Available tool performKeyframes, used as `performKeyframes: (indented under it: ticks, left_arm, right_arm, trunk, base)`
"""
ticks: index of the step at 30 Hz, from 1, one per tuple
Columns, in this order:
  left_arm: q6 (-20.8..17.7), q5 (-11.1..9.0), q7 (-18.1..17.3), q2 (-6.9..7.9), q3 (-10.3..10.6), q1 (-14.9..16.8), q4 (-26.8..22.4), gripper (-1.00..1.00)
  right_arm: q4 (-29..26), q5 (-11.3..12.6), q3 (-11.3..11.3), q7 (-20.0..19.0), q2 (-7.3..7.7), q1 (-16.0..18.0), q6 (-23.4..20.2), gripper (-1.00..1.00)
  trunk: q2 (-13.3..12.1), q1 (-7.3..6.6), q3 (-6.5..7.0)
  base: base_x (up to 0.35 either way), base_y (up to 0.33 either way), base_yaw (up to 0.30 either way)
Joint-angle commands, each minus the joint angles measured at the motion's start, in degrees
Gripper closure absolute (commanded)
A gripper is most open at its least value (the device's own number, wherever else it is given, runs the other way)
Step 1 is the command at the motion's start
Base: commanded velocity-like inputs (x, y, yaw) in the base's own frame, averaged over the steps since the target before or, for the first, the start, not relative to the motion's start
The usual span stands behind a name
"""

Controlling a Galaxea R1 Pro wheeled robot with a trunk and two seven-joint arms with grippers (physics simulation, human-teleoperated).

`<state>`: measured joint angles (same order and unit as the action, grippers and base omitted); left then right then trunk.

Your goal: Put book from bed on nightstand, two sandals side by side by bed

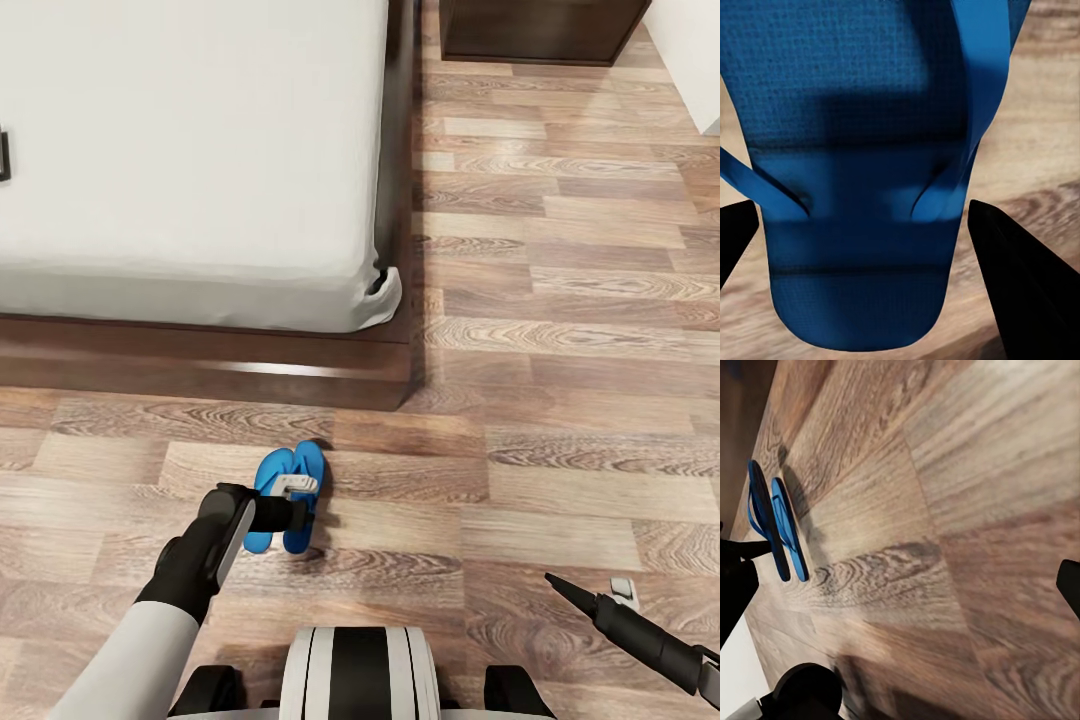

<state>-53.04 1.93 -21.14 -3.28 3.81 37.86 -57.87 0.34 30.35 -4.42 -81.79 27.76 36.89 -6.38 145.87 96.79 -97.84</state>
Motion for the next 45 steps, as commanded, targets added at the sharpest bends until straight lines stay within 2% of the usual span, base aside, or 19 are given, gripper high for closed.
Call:
performKeyframes:
  ticks: [1,12,22,45]
  left_arm:
    - [-0.2,0.3,-0.3,-0.03,0.0,0.0,-0.1,1.0]
    - [-0.2,0.3,-0.2,-0.06,0.0,0.0,0.1,1.0]
    - [-0.2,0.3,-0.2,-0.06,0.1,0.0,0.0,1.0]
    - [-0.2,0.3,-0.1,-0.06,0.0,0.0,0.0,1.0]
  right_arm:
    - [0.0,-0.3,-0.4,-0.2,0.01,0.0,-0.6,-1.0]
    - [0.1,-0.3,-0.4,-0.2,0.01,0.0,-0.6,-1.0]
    - [0.1,-0.3,-0.4,-0.2,0.01,0.0,-0.6,-1.0]
    - [0.1,-0.3,-0.4,-0.2,0.01,0.0,-0.6,-1.0]
  trunk:
    - [0.0,-0.01,-0.03]
    - [0.0,-0.01,-0.03]
    - [0.1,0.25,-2.24]
    - [0.1,0.25,-2.24]
  base:
    - [0.0,0.0,0.0]
    - [0.0,0.0,0.0]
    - [0.0,0.0,0.0]
    - [0.0,0.0,0.0]
